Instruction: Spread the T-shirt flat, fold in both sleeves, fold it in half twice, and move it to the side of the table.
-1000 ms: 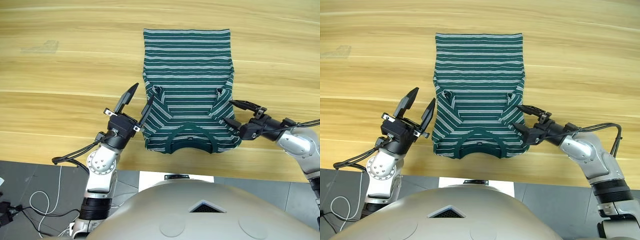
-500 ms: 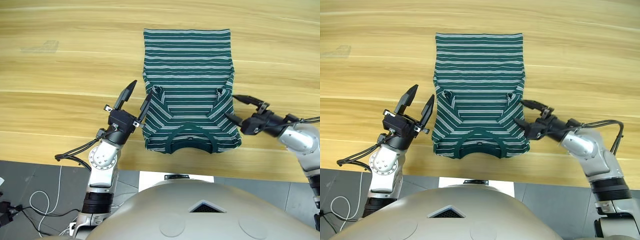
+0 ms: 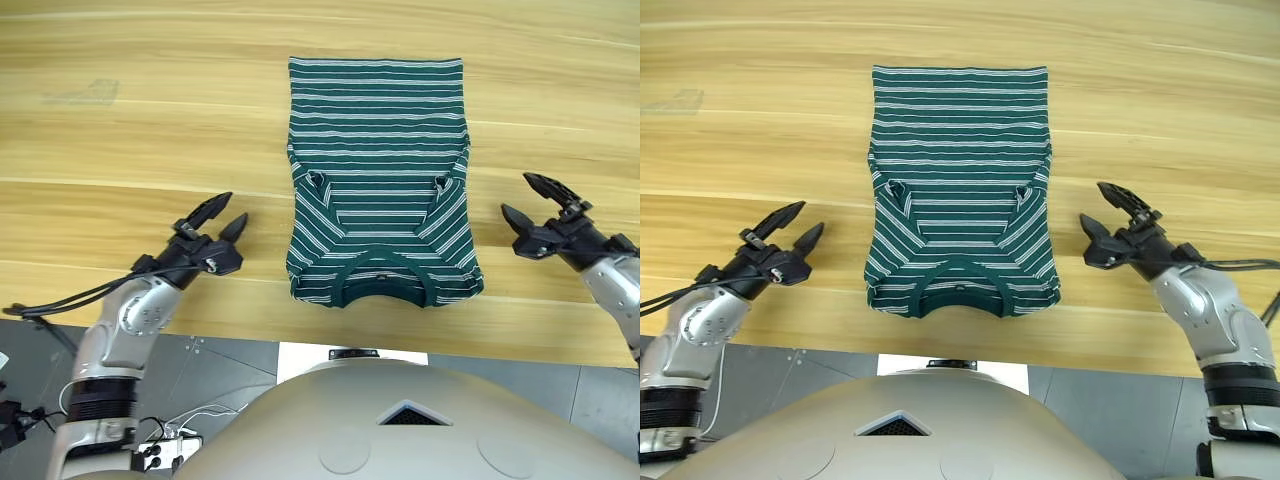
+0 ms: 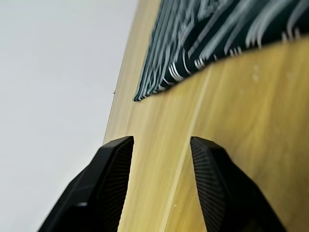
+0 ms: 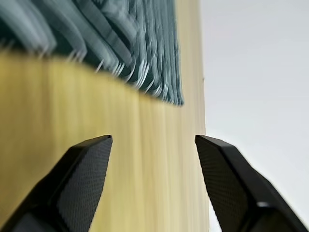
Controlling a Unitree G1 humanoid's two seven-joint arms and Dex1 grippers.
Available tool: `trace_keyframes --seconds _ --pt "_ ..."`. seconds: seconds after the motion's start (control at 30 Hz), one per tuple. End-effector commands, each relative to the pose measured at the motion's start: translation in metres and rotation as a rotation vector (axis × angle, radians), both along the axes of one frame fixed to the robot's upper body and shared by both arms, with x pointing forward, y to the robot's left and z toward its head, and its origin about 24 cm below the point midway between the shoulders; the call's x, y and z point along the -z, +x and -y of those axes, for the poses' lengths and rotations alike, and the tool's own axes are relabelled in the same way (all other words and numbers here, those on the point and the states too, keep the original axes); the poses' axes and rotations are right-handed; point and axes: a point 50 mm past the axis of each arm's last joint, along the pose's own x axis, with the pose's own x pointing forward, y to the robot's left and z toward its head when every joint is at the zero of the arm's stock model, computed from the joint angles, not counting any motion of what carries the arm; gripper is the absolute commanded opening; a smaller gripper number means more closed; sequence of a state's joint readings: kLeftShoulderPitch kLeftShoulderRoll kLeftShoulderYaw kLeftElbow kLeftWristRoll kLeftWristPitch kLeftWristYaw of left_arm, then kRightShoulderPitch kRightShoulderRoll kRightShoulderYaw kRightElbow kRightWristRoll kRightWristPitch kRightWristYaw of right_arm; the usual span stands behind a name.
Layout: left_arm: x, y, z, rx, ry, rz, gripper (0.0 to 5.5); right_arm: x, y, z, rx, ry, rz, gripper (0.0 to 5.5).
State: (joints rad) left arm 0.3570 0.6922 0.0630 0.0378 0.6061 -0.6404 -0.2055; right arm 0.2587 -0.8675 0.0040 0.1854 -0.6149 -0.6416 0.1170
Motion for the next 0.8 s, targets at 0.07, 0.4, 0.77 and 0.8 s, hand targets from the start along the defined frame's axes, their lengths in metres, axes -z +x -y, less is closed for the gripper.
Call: trace_keyframes --seconds 0.07,0.4,0.77,0.8 --pt "0.010 -0.015 0.006 0.179 0.195 -0.119 2.19 0.008 -0.029 0.010 -0.099 -0.089 -0.135 3.18" --pt "0.017 -0.039 0.026 0.468 0.286 -0.386 2.19 -0.006 -0.045 -0.005 -0.339 -0.048 -0.282 3.18" --pt "0.016 -0.025 0.049 0.646 0.264 -0.424 2.19 0.003 -0.020 -0.038 -0.444 0.029 -0.284 3.18" --pt "0.016 -0.025 0.051 0.660 0.258 -0.429 2.19 0.004 -0.020 -0.038 -0.446 0.029 -0.290 3.18"
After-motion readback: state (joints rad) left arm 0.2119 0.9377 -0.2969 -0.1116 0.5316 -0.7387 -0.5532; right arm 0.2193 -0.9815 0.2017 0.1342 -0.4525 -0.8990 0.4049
